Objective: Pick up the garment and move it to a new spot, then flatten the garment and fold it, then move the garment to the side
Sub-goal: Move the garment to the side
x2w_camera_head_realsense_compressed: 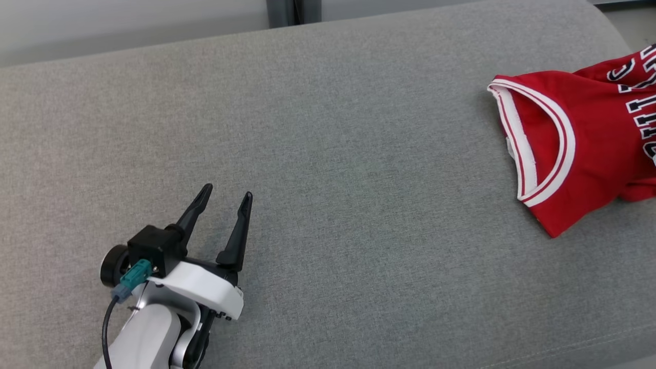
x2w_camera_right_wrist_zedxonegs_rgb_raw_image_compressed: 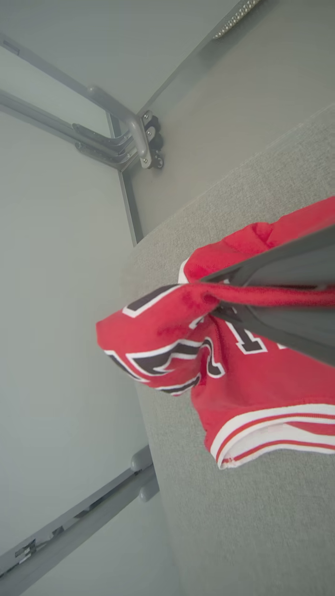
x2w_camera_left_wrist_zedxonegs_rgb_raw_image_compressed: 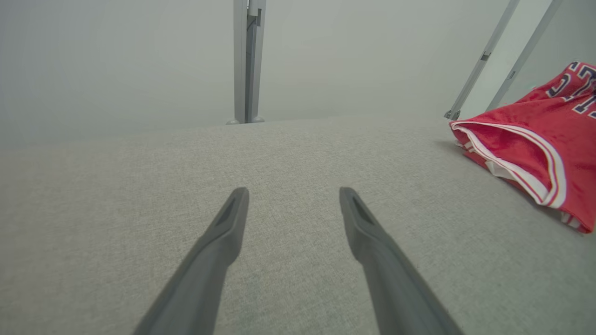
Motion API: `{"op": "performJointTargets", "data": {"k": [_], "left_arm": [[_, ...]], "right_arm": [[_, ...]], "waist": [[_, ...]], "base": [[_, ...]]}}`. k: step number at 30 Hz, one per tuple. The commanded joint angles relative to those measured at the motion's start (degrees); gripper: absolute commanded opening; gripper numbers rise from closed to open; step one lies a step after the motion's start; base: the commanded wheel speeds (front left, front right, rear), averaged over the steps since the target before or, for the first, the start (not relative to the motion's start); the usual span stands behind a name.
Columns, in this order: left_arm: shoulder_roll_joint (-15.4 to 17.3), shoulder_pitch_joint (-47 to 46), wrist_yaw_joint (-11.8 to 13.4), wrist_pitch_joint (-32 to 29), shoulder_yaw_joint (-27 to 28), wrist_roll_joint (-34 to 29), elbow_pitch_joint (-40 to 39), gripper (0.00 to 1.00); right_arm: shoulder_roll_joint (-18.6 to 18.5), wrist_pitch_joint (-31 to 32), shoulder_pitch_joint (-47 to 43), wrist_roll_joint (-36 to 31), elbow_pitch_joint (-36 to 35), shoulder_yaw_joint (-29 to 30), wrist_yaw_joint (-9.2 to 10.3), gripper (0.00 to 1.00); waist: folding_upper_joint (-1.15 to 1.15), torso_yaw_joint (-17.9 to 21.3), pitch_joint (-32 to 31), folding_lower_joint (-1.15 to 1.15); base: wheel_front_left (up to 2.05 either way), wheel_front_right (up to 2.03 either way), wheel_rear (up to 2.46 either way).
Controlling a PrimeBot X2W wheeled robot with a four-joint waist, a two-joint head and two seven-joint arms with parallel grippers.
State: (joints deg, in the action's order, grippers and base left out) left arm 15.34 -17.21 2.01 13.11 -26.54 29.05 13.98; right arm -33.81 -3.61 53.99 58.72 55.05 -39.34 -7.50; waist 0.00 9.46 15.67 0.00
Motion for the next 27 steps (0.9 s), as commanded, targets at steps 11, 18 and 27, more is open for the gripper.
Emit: {"op": "performJointTargets", "data": {"k": [11, 18, 27], "left_arm": [[1.0, -4.0, -0.2, -0.7, -0.2, -0.7, -0.6, 1.00], [1.1, -4.3, 0.2, -0.6, -0.1, -0.4, -0.6, 1.00], [0.9, -2.8, 0.3, 0.2, 0.1, 0.5, 0.5, 1.00]], "right_arm": [[3.7, -8.8, 6.0, -9.6, 18.0, -1.3, 0.01, 1.00], [0.8, -9.3, 3.3, -14.4, 19.0, 2.0, 0.01, 1.00], [2.4, -10.8, 2.6, -23.7, 18.9, 9.4, 0.01, 1.00]], "waist": [[0.00, -2.7, 4.3, 0.00], [0.00, -3.5, 4.2, 0.00], [0.00, -1.7, 1.0, 0.00]], "base": [[0.00, 0.00, 0.00], [0.00, 0.00, 0.00], [0.00, 0.00, 0.00]]}}
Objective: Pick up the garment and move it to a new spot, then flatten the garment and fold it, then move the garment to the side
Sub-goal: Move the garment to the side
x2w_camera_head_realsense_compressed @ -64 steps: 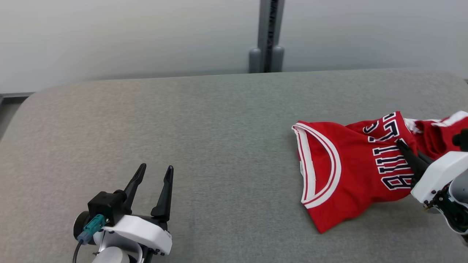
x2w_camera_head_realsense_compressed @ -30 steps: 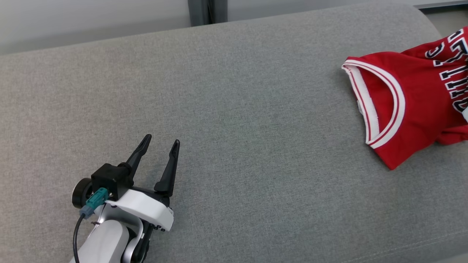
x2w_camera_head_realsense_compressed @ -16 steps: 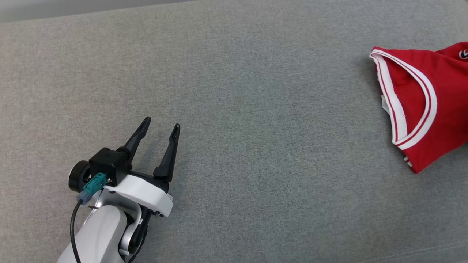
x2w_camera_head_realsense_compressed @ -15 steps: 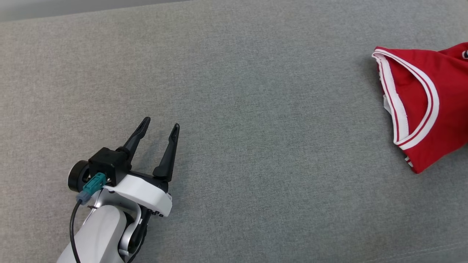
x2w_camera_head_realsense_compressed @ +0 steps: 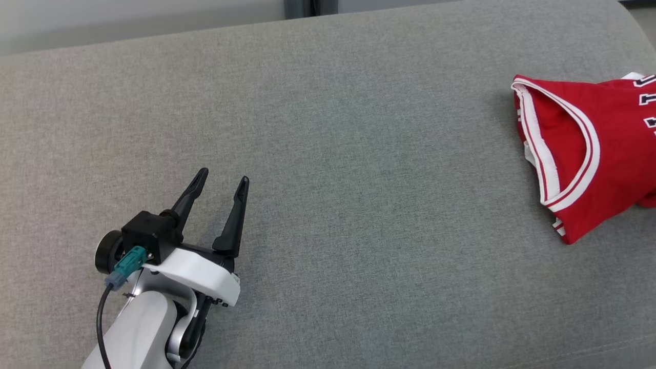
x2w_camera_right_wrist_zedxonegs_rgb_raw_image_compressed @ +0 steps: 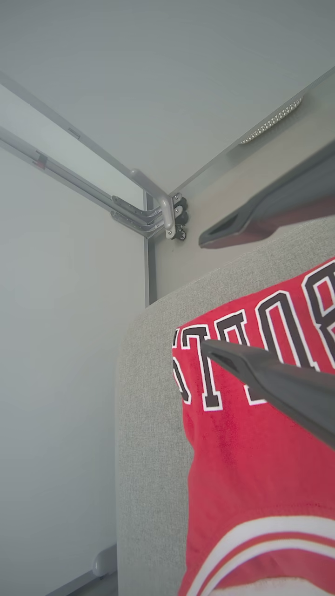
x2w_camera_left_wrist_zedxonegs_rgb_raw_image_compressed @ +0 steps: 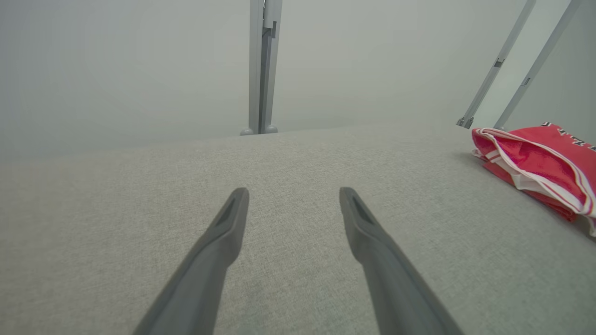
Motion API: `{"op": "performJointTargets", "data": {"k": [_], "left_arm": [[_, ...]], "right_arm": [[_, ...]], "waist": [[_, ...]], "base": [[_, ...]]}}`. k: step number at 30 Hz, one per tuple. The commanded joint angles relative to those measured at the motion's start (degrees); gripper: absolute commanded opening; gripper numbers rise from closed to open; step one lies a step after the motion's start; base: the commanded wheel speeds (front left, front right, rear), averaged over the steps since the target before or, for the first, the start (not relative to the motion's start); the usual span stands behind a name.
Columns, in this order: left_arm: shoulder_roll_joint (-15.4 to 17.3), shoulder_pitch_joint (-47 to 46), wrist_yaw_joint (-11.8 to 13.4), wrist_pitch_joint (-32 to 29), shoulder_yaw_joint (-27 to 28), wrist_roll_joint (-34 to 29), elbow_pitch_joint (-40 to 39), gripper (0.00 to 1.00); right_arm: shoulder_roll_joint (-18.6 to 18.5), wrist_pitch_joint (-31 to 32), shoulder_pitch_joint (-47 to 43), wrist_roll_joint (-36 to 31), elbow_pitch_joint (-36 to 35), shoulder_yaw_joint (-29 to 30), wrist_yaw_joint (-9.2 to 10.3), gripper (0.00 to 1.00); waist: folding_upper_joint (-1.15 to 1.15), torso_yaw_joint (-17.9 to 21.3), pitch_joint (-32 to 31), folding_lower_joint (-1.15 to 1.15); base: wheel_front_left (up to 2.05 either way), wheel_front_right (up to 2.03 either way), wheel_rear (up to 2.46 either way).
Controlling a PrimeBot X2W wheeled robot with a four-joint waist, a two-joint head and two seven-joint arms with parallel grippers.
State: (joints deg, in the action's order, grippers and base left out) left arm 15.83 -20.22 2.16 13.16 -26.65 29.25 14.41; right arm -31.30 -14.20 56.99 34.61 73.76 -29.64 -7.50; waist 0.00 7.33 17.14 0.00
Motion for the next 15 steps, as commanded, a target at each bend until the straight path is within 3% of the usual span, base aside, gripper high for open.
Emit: {"op": "performJointTargets", "data": {"k": [1, 8, 15], "left_arm": [[0.3, 0.5, 0.2, 0.3, 0.3, 0.3, 0.2, 1.00], [0.5, 3.0, 0.5, 1.0, 1.1, 1.2, 0.9, 1.00], [0.2, 5.9, 1.4, 1.6, 2.1, 1.8, 0.1, 1.00]], "right_arm": [[0.3, -0.5, -0.2, -0.5, 0.2, 0.5, 0.01, 1.00], [3.2, -1.1, 1.2, -6.2, -1.0, 3.6, 0.01, 1.00], [4.1, -1.1, -5.8, -10.2, -15.2, 7.5, 0.01, 1.00]], "waist": [[0.00, 0.7, -1.1, 0.00], [0.00, 2.9, -6.6, 0.00], [0.00, 2.3, -11.9, 0.00]], "base": [[0.00, 0.00, 0.00], [0.00, 0.00, 0.00], [0.00, 0.00, 0.00]]}}
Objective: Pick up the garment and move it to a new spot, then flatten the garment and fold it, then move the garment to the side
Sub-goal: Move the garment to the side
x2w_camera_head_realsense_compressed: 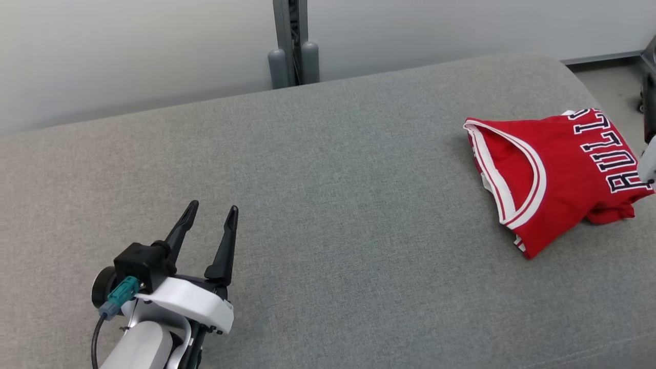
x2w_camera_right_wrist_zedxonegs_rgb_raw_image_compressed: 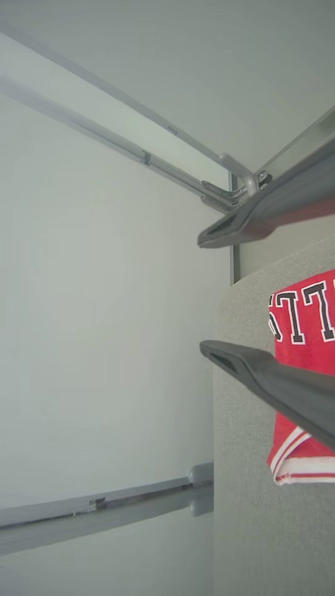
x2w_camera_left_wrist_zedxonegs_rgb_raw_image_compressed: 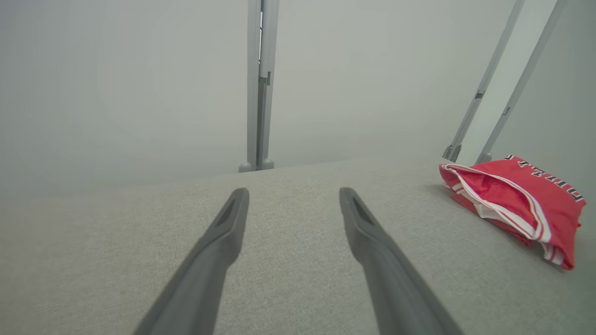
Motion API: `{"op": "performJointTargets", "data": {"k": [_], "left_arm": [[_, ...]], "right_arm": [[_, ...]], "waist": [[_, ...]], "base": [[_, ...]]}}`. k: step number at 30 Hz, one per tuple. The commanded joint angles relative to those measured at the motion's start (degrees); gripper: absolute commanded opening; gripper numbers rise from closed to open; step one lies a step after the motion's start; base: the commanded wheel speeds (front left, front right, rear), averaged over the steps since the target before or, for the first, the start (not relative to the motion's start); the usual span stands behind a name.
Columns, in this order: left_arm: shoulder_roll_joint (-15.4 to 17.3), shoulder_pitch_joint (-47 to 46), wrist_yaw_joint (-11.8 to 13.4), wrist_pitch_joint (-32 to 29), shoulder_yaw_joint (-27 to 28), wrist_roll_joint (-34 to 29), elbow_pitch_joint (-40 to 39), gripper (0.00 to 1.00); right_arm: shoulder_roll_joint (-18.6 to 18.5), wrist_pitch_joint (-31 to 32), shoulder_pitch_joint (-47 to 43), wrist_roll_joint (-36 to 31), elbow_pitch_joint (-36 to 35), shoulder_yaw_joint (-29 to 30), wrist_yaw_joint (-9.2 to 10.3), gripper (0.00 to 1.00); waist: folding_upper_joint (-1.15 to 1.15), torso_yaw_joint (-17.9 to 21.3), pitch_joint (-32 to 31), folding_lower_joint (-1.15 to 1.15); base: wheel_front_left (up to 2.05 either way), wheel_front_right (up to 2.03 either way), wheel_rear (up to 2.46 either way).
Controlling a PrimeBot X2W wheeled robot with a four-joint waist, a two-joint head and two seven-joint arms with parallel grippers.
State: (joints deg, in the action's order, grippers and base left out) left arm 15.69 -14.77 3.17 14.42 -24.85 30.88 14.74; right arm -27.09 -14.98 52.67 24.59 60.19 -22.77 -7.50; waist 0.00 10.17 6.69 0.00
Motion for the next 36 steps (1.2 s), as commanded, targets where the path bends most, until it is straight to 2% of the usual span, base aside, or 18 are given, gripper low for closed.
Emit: {"op": "performJointTargets", "data": {"k": [1, 9, 14, 15, 16, 17, 18, 22, 28, 36], "left_arm": [[0.4, 0.8, 0.3, 0.3, 0.2, 0.1, -0.4, 1.00], [0.9, 2.7, 0.5, 0.4, 0.2, 0.0, -0.8, 1.00], [0.9, 3.7, 1.1, 0.5, 0.8, 0.3, -1.3, 1.00], [0.9, 3.7, 1.1, 0.5, 0.8, 0.3, -1.3, 1.00], [0.8, 4.0, 1.3, 0.6, 0.9, 0.4, -1.4, 1.00], [0.8, 4.0, 1.3, 0.6, 0.9, 0.4, -1.4, 1.00], [0.7, 4.2, 1.6, 0.6, 1.2, 0.5, -1.5, 1.00], [0.3, 5.1, 1.8, 0.7, 1.7, 0.8, -1.8, 1.00], [-1.0, 6.7, 2.6, 0.8, 3.6, -0.4, -2.7, 1.00], [-3.6, 10.4, 3.5, 0.8, 8.8, -5.0, -4.9, 1.00]], "right_arm": [[-0.3, -0.3, -3.4, -0.5, -4.0, 1.4, 0.01, 1.00], [0.3, -0.3, -18.5, -0.9, -21.4, 9.6, 0.01, 1.00], [2.2, -0.2, -27.0, -0.8, -30.6, 13.3, 0.01, 1.00], [2.2, -0.2, -27.0, -0.8, -30.6, 13.3, 0.01, 1.00], [3.0, 0.3, -29.9, -0.8, -33.9, 14.7, 0.01, 1.00], [3.0, 0.3, -29.9, -0.8, -33.9, 14.7, 0.01, 1.00], [4.0, 0.9, -32.8, -1.2, -37.3, 16.1, 0.01, 1.00], [5.6, 2.1, -37.5, -1.9, -42.1, 18.2, 0.01, 1.00], [10.1, 3.8, -46.9, -2.9, -50.4, 21.9, 0.01, 1.00], [13.5, 2.6, -55.8, -4.7, -56.0, 20.0, 0.01, 1.00]], "waist": [[0.00, -1.0, -2.0, 0.00], [0.00, -6.7, -5.4, 0.00], [0.00, -9.9, -6.6, 0.00], [0.00, -9.9, -6.6, 0.00], [0.00, -11.1, -7.1, 0.00], [0.00, -11.1, -7.1, 0.00], [0.00, -12.1, -7.5, 0.00], [0.00, -13.4, -8.0, 0.00], [0.00, -14.8, -8.7, 0.00], [0.00, -14.4, -9.2, 0.00]], "base": [[0.00, 0.00, 0.00], [0.00, 0.00, 0.00], [0.00, 0.00, 0.00], [0.00, 0.00, 0.00], [0.00, 0.00, 0.00], [0.00, 0.00, 0.00], [0.00, 0.00, 0.00], [0.00, 0.00, 0.00], [0.00, 0.00, 0.00], [0.00, 0.00, 0.00]]}}
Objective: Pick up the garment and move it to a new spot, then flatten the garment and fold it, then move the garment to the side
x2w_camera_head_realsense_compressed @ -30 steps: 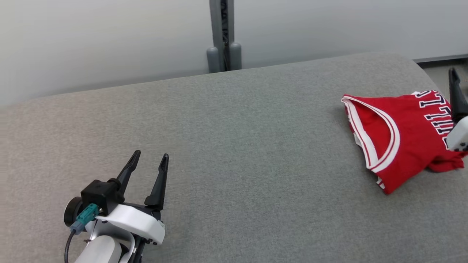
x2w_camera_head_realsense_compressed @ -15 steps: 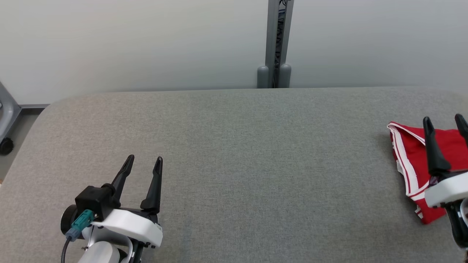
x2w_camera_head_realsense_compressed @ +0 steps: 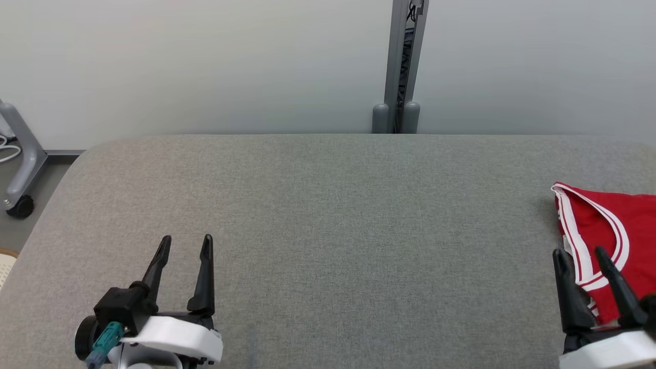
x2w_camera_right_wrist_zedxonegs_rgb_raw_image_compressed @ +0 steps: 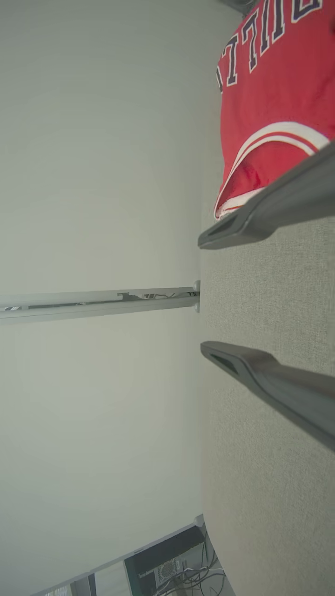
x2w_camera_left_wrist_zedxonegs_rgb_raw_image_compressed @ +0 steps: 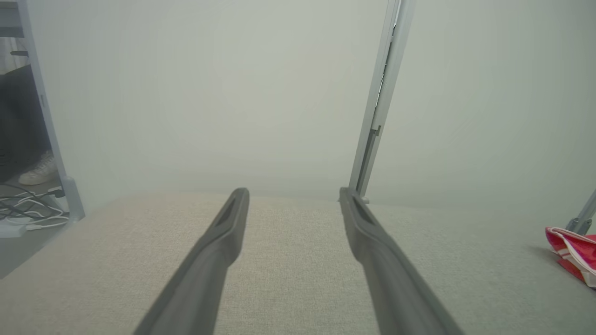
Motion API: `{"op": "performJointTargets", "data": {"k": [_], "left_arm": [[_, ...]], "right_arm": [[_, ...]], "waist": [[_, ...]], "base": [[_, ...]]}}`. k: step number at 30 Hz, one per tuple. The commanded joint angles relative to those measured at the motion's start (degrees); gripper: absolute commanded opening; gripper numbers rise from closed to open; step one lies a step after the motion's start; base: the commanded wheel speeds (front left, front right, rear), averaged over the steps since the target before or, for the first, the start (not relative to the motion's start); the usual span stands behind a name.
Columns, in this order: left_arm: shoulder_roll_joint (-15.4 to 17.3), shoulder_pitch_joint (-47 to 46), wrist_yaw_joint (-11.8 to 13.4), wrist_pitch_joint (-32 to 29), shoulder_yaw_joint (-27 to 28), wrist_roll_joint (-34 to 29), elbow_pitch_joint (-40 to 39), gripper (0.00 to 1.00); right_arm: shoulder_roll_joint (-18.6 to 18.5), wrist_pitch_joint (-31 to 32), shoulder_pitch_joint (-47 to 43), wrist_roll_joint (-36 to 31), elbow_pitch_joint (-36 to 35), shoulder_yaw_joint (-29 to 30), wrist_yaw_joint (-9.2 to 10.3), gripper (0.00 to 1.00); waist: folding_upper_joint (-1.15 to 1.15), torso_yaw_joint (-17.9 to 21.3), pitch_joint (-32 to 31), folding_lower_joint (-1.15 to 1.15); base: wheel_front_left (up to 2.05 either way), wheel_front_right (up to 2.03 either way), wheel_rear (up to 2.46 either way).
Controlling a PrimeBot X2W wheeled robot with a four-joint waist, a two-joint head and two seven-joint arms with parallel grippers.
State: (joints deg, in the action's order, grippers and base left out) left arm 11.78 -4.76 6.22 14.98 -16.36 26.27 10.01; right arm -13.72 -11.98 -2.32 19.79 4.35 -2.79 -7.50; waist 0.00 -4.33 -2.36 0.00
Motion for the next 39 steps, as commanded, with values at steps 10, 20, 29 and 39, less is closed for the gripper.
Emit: {"op": "performJointTargets", "data": {"k": [10, 20, 29, 39], "left_arm": [[-3.2, 7.3, -2.3, 0.2, 6.2, -7.8, -2.6, 1.00], [-5.5, 8.8, -5.7, 0.2, 8.9, -12.2, -1.8, 1.00], [-6.4, 7.9, -7.4, 0.2, 10.2, -14.3, -1.6, 1.00], [-7.6, 8.1, -8.7, 0.2, 11.2, -15.3, -1.0, 1.00]], "right_arm": [[3.6, -2.6, -6.9, -1.4, -0.4, -0.2, 0.01, 1.00], [3.7, -3.2, -7.5, -3.8, -1.6, 1.6, 0.01, 1.00], [4.0, -3.3, -6.8, -4.3, -1.6, 1.8, 0.01, 1.00], [4.0, -3.3, -6.8, -4.5, -2.2, 1.7, 0.01, 1.00]], "waist": [[0.00, 1.7, -0.5, 0.00], [0.00, 2.5, -0.2, 0.00], [0.00, 2.5, 0.1, 0.00], [0.00, 2.4, 0.4, 0.00]], "base": [[0.00, 0.00, 0.00], [0.00, 0.00, 0.00], [0.00, 0.00, 0.00], [0.00, 0.00, 0.00]]}}
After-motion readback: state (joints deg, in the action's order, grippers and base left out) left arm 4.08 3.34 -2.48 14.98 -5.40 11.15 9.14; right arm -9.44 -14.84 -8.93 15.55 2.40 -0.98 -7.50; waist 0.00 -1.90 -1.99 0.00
